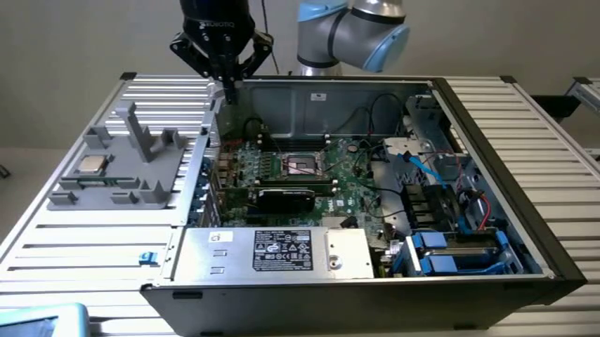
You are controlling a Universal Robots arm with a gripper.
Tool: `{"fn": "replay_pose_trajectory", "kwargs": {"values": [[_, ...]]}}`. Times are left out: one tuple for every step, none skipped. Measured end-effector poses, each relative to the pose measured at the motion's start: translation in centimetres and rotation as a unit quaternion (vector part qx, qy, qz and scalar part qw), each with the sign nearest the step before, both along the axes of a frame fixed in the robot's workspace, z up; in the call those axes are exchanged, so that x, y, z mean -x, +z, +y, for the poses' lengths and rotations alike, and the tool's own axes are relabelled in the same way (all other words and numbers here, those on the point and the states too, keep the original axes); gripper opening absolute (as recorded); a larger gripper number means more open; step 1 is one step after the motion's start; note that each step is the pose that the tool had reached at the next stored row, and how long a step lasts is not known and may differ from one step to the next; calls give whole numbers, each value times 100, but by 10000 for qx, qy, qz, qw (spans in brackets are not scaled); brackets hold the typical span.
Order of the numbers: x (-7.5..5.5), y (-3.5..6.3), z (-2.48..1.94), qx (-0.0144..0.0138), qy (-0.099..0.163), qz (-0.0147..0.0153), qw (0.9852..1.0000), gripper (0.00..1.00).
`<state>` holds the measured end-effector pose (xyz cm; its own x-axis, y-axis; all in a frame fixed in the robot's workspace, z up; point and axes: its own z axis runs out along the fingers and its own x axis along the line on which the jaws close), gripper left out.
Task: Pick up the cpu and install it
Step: 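Reach for the cpu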
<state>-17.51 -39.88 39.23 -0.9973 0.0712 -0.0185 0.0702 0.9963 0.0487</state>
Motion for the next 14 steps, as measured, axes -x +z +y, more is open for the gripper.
{"fn": "replay_pose_trajectory", "kwargs": {"values": [[45, -1, 0, 0, 0, 0, 10000, 12], [90, -2, 0, 0, 0, 1, 10000, 12], [135, -3, 0, 0, -1, 2, 10000, 12], [181, -4, 0, 0, 0, 2, 10000, 12], [226, -5, 1, 0, 0, 2, 10000, 12], [271, -7, 9, 0, 0, 2, 10000, 12], [316, -10, 29, -1, -1, 1, 10000, 12], [354, -11, 55, 0, 0, 2, 10000, 12], [389, -14, 82, 0, 0, 2, 10000, 12], [424, -16, 108, 0, 0, 2, 10000, 12], [469, -19, 130, 0, 0, 2, 10000, 12], [515, -21, 145, 0, 0, 2, 10000, 12], [560, -26, 156, 1, 0, 2, 10000, 12], [605, -31, 164, 0, 0, 2, 10000, 12]]}}
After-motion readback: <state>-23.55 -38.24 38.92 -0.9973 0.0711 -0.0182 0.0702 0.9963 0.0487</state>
